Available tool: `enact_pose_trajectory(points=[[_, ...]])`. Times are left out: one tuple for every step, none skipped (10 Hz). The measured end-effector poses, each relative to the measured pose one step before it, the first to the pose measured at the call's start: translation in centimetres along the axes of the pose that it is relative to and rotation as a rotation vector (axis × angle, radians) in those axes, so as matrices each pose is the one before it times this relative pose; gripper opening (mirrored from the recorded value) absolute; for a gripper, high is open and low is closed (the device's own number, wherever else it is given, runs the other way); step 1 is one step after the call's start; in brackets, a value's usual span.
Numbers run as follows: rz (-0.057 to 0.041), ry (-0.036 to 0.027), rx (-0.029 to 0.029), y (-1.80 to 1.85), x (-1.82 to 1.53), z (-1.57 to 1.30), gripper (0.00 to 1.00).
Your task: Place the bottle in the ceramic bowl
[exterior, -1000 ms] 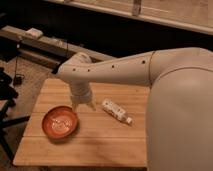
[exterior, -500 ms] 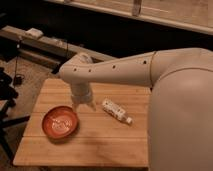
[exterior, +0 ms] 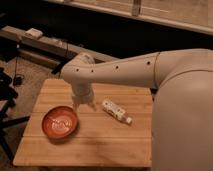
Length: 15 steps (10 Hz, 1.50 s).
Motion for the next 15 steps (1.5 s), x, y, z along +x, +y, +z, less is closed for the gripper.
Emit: enact_pose_trajectory(points=[[-0.00695, 0.00008, 0.00066, 0.213, -0.017, 0.022, 0.65], [-0.01584, 0.00598, 0.00262, -0.071, -0.071, 0.220, 0.65], [-0.01237, 0.00827, 0.00691, -1.012, -0.661, 0.817, 0.65], [-0.01004, 0.00354, 0.00429, -1.125, -0.817, 0.783, 0.65], [-0.01490, -0.00616, 0.00553, -1.559, -1.294, 1.080, 0.65], [-0.01590, -0.00529, 0.00272, -1.121, -0.889, 0.850, 0.65], [-0.01853, -0.00884, 0.00230, -1.605, -1.044, 1.151, 0.65], [-0.01351, -0.00865, 0.00279, -1.347, -0.684, 0.702, 0.65], [-0.00382, -0.00128, -0.00211, -0.917, -0.306, 0.490, 0.65], [-0.01305, -0.00467, -0.00308, -0.729, -0.576, 0.572, 0.65], [-0.01809, -0.00565, -0.00399, -0.722, -0.813, 0.473, 0.65], [-0.02127, -0.00344, -0.00175, -0.951, -0.660, 0.316, 0.65], [-0.03100, 0.00407, -0.00683, -1.032, -0.372, 0.330, 0.65], [-0.02203, 0.00769, -0.00837, -0.728, -0.061, 0.262, 0.65], [-0.02080, 0.00604, -0.01060, -0.762, -0.315, 0.275, 0.65]])
